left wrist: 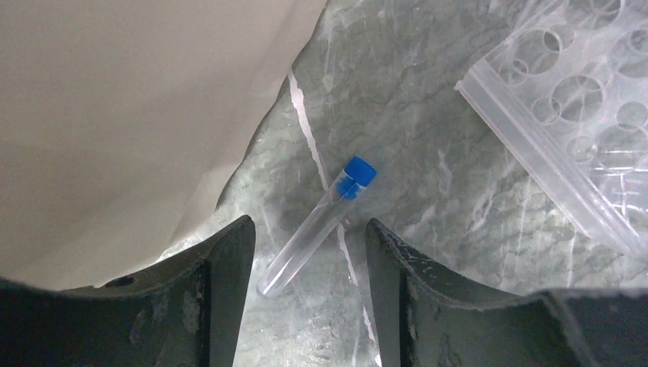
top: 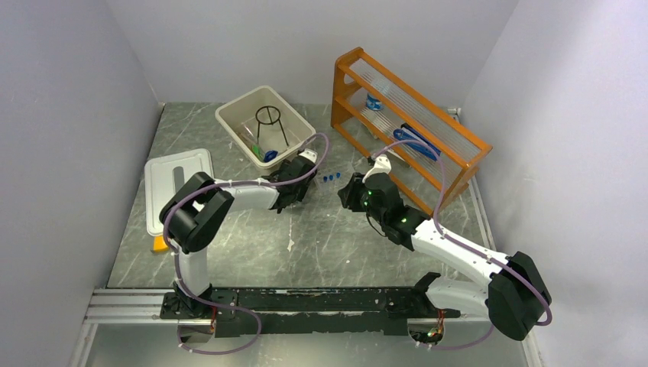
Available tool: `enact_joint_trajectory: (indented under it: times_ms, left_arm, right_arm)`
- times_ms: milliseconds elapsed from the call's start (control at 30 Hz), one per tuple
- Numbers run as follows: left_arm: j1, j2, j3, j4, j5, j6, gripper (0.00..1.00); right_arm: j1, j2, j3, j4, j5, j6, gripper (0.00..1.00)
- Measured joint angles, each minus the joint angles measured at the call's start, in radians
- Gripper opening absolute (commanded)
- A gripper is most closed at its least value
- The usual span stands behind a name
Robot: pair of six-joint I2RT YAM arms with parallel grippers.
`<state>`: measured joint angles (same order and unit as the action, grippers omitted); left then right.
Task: Organize the chemistry lab equipment
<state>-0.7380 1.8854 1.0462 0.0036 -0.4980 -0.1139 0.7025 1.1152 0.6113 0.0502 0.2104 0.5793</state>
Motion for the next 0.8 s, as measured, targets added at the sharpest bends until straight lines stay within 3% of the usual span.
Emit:
enact_joint_trajectory:
  times_ms: [200,367,800]
  left_arm:
    - [0.012,0.021,0.023,0.001,0.032,-0.019,0.36]
    - [0.013,0.023,0.025,-0.001,0.066,-0.034,0.26]
    - [-0.018,-0.016,0.04,-0.151,0.159,-0.143,0.24]
  right_arm:
    - [0.0,0.0,0.0,-0.011,0.007,0.0,0.37]
    - [0.0,0.0,0.0,-0.013,0.015,0.0,0.37]
    - [0.0,0.0,0.0,-0.015,0.023,0.0,0.37]
